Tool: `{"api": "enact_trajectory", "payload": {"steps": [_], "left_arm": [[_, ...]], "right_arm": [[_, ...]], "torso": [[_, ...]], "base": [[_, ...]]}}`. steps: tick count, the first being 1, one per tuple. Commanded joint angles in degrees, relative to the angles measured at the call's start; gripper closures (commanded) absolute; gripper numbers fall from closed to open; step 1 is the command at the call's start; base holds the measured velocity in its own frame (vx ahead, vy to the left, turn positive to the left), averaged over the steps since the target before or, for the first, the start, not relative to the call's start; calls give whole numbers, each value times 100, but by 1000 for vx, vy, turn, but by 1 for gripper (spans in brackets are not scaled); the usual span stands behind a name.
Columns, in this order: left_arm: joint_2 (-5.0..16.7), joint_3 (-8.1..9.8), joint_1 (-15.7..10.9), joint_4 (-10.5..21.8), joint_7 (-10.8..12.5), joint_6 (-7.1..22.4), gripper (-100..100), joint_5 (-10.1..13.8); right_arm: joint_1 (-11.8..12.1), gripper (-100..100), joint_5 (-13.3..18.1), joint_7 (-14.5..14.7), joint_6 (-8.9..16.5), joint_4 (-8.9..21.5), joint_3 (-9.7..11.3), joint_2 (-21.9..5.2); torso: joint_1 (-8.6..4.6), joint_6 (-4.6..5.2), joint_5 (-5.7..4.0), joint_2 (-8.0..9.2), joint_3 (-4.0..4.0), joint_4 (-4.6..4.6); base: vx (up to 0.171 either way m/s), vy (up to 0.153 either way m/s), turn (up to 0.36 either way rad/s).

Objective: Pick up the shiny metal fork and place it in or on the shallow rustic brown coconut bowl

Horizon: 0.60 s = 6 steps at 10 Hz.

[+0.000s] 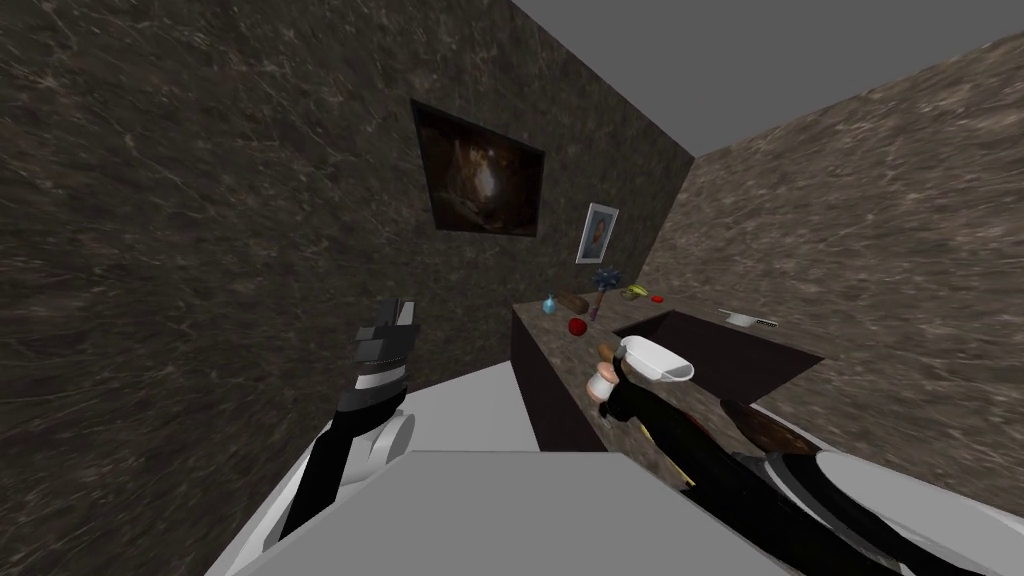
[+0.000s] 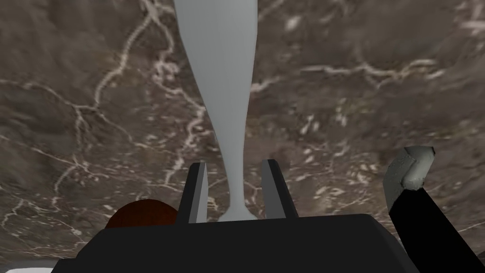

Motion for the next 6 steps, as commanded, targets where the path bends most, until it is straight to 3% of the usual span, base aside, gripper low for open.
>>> {"api": "enact_trajectory", "payload": {"steps": [1,2,3,4,5,6], "left_arm": [[0,0,0,0,0,0,0,0],[0,0,0,0,0,0,0,0],[0,0,-1,0,0,0,0,0],[0,-1,-1,0,0,0,0,0],[0,0,0,0,0,0,0,0],[0,-1,-2,0,0,0,0,0]], "right_arm": [[49,100,-47,-113,-143,-78,-183,-185],[65,100,-47,-188,-187,-134,-248,-279],[41,100,-29,-139,-139,-100,-178,-210],[42,0,-27,-158,-149,-108,-185,-220],[-54,100,-90,-116,-181,-82,-197,-256],[-113,100,-130,-91,-199,-63,-206,-278]], "torso": [[0,0,0,0,0,0],[4,-1,1,6,4,2],[6,-1,1,7,5,2],[4,-2,-1,3,3,1],[3,-2,-1,-1,0,0],[-5,-10,0,20,11,5]], "base": [[-37,2,-115],[-33,3,-77],[-13,1,-11],[0,0,0],[-100,-28,138],[-197,-42,192]]}}
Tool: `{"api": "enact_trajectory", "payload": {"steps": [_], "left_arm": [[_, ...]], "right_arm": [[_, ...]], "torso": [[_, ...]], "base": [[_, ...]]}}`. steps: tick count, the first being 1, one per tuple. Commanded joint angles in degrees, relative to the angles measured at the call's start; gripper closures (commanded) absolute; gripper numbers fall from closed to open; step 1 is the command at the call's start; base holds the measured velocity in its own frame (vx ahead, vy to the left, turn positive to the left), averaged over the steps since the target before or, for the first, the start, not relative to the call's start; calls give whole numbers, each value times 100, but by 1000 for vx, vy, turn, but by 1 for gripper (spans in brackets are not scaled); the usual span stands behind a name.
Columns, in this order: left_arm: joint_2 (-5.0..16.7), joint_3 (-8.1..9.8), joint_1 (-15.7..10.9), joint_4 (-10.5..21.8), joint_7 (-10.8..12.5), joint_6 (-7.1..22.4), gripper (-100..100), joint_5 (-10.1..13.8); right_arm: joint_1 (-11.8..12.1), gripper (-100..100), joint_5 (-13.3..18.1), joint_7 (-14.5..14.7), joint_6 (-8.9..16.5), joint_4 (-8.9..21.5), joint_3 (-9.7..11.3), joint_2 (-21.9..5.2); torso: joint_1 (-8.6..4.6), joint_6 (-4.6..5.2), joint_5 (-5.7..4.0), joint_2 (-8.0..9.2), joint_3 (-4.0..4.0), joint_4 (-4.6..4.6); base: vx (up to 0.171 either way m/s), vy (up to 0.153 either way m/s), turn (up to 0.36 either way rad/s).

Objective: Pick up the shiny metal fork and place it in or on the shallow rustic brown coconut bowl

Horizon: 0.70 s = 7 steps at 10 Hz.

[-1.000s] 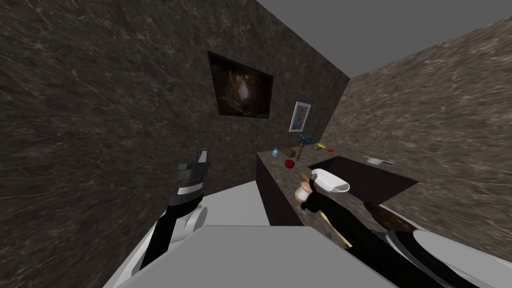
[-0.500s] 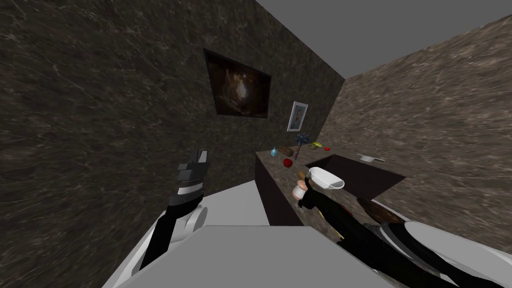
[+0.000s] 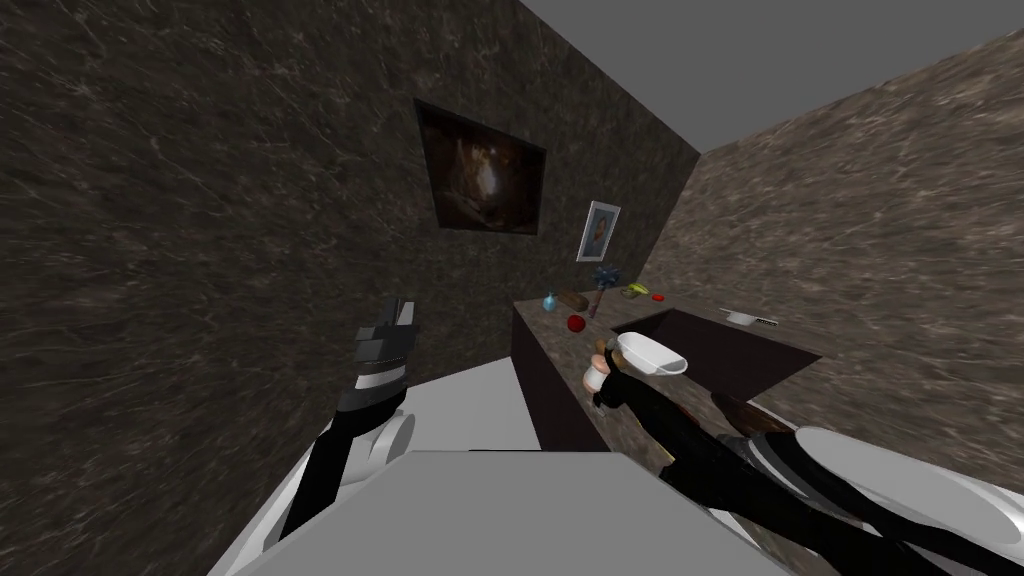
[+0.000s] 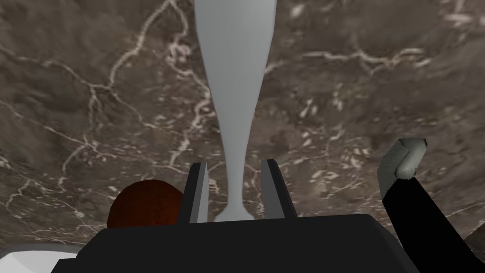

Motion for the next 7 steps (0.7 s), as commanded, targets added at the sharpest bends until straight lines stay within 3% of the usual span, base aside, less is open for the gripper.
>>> {"api": "enact_trajectory", "payload": {"steps": [1,4,7], "left_arm": [[0,0,0,0,0,0,0,0],[0,0,0,0,0,0,0,0],[0,0,-1,1,0,1,0,0]], "right_arm": [[-85,100,-54,20,-16,6,-18,-54],[-335,100,-233,124,-81,114,-58,-137],[-619,100,-440,242,-144,258,-106,-221]], "torso": [[0,0,0,0,0,0],[-10,3,4,32,20,7],[-6,-4,8,65,39,16]], "base": [[-223,-24,136],[-241,-64,184],[-328,-63,250]]}}
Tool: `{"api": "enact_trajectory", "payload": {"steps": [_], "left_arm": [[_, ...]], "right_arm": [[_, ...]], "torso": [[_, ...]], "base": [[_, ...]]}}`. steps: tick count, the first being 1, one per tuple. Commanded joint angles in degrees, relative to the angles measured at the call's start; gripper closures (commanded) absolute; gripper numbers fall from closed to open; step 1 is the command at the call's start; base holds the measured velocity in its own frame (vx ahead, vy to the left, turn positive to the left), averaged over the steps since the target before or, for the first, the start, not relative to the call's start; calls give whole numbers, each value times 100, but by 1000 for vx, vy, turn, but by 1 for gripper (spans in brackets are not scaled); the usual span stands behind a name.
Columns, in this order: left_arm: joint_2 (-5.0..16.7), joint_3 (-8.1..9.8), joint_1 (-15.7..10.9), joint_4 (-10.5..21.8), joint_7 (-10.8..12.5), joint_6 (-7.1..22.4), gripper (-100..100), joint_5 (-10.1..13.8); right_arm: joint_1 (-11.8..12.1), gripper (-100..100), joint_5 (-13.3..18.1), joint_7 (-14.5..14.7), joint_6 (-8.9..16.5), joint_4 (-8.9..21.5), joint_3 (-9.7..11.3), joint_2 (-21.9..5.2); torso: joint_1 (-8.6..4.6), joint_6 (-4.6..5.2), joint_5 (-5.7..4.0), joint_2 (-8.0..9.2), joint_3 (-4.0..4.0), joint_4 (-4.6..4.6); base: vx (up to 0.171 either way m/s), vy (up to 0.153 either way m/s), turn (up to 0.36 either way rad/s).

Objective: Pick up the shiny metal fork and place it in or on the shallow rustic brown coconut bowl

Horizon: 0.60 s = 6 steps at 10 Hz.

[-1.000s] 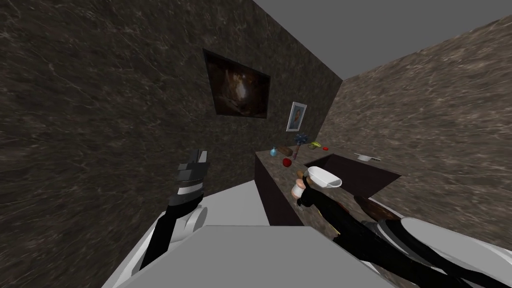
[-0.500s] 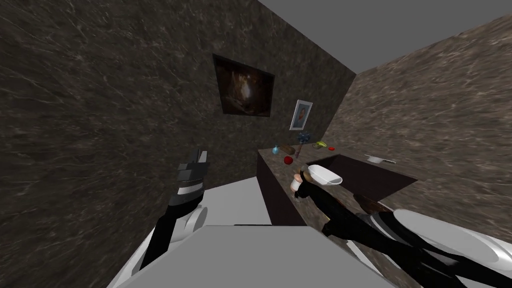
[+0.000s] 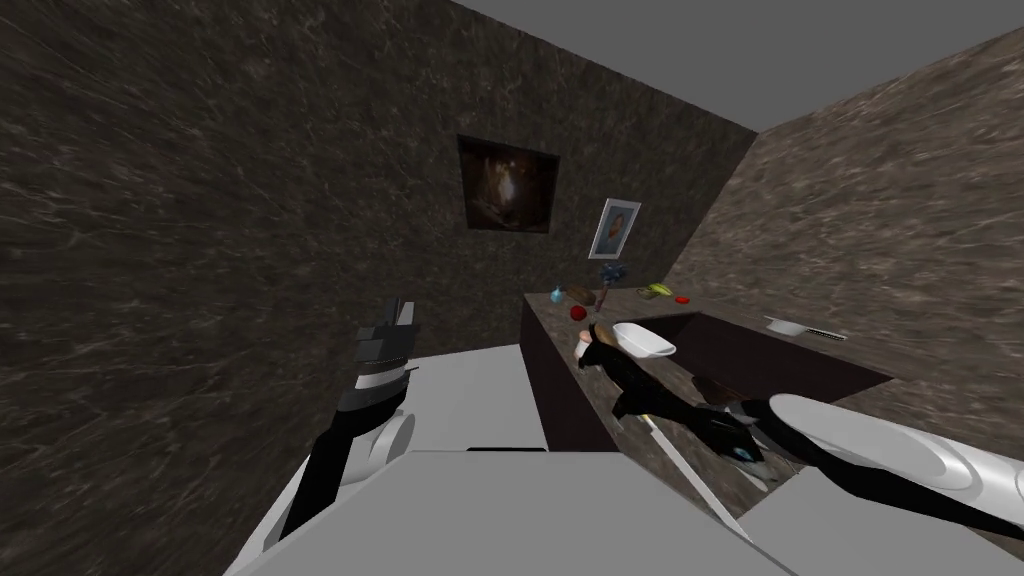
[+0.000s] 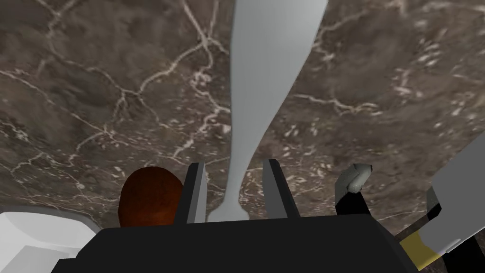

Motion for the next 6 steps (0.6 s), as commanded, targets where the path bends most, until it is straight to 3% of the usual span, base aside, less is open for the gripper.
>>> {"api": "enact_trajectory", "payload": {"steps": [1,2,4,6], "left_arm": [[0,0,0,0,0,0,0,0],[0,0,0,0,0,0,0,0],[0,1,2,0,0,0,0,0],[0,0,1,0,0,0,0,0]], "right_arm": [[-216,100,-133,156,-75,144,1,-5],[-316,100,-202,199,-97,193,-16,-32],[-415,100,-269,242,-119,240,-34,-58],[-609,100,-395,329,-161,330,-70,-102]], "torso": [[0,0,0,0,0,0],[8,-4,2,2,2,2],[-10,1,-1,-32,-15,-3],[-1,-13,1,-35,-18,-4]], "base": [[-336,-30,242],[-318,-65,302],[-194,-48,114],[-274,-46,230]]}}
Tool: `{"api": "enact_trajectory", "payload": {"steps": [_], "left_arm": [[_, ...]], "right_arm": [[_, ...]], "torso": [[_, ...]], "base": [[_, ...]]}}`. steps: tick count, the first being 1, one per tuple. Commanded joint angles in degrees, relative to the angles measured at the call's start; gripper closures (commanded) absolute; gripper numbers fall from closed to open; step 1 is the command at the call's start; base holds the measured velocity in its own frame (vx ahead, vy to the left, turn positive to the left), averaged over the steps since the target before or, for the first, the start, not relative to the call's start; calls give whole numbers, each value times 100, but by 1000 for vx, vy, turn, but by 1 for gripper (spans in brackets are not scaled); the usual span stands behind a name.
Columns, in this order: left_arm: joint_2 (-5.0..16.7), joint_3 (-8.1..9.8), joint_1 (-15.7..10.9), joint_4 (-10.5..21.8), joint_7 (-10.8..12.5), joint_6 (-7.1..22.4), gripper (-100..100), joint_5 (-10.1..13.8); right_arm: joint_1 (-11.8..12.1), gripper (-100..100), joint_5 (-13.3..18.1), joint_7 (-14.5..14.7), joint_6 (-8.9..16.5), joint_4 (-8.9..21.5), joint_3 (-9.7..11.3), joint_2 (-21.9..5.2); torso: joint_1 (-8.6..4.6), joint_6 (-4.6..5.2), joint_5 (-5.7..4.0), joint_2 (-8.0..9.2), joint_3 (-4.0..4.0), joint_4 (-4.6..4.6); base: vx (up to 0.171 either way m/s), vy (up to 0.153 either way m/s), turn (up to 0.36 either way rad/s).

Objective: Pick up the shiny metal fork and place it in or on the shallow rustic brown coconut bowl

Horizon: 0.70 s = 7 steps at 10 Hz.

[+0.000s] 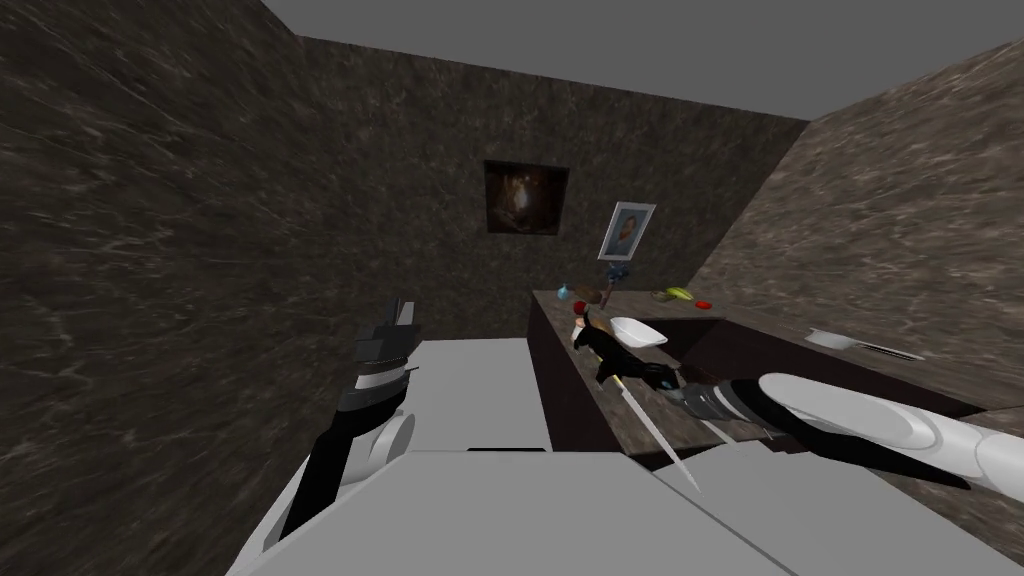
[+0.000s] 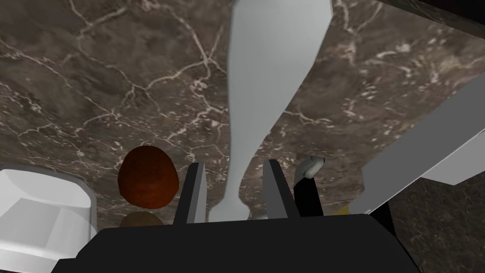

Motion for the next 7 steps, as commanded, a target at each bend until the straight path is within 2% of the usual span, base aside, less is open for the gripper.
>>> {"api": "enact_trajectory", "payload": {"steps": [1,2,3,4,7], "left_arm": [[0,0,0,0,0,0,0,0],[0,0,0,0,0,0,0,0],[0,0,2,0,0,0,0,0],[0,0,2,0,0,0,0,0],[0,1,1,0,0,0,0,0]], "right_arm": [[-131,100,-93,64,-29,51,-51,-50],[-131,100,-93,64,-29,51,-51,-50],[-291,100,-194,138,-53,134,-87,-74],[-358,100,-237,169,-58,177,-104,-79],[-513,100,-352,235,-10,372,-170,-50]], "torso": [[0,0,0,0,0,0],[8,-4,0,6,4,2],[18,8,4,-23,-10,-3],[17,8,5,-20,-11,-5],[-15,1,0,-19,-9,-2]], "base": [[-304,-28,287],[-166,10,101],[-187,4,357],[-286,13,135],[-228,-72,247]]}}
